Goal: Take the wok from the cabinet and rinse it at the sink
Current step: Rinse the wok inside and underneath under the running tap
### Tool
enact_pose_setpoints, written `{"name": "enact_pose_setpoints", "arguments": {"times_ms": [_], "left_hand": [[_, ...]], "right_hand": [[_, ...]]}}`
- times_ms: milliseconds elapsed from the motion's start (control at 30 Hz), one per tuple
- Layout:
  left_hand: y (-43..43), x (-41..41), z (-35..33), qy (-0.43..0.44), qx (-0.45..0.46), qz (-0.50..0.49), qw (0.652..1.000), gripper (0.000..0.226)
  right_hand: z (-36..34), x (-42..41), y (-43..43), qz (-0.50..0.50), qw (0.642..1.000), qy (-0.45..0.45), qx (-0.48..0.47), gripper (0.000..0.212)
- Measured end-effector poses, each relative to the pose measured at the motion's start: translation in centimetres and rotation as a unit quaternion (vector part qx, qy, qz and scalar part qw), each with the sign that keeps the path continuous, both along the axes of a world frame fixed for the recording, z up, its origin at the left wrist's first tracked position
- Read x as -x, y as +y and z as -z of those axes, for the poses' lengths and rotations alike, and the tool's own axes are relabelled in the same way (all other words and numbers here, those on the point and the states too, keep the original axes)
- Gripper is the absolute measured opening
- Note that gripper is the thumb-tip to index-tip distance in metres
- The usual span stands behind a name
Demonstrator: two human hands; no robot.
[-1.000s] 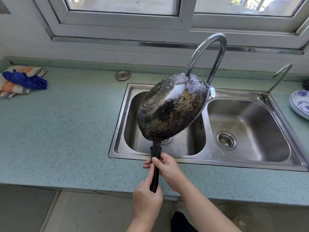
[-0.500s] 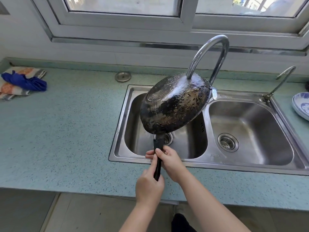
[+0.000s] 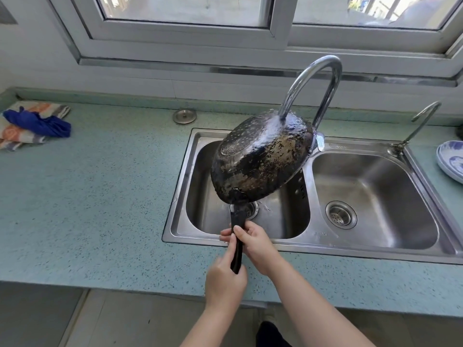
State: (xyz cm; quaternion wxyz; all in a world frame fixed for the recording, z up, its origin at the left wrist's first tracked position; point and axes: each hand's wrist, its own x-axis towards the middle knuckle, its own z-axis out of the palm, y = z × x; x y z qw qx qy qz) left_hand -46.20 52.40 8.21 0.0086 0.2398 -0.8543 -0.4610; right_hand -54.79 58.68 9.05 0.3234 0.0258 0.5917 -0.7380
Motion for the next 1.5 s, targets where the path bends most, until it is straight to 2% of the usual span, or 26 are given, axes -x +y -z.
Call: {"name": "enact_pose_setpoints", "arguments": {"times_ms": [367,1033,1267,1500], "left_hand": [[0.5,-3.1,0.8,-0.009,-0.063,-0.016,0.998,0.077],[0.3,-5.9,0.6,0.001,-0.262,-0.053,0.964,0.067],[-0.3,-5.5,-0.9,0.006,-0.314,-0.037,0.949,0.063],[0.0,-5.0,-1.5,-0.004,-0.366,-0.048,0.929,0.055]], "right_hand": [[0.5,-3.0,0.6,0.002,1.0,-0.008,0.002,0.008],[0.7,-6.0,0.5,0.032,0.998,-0.025,-0.052,0.003],[-0.3,-5.7,0.1,0.069,0.995,-0.028,-0.069,0.009],[-0.3,-5.6,0.0,0.08,0.989,-0.002,-0.128,0.018]]}}
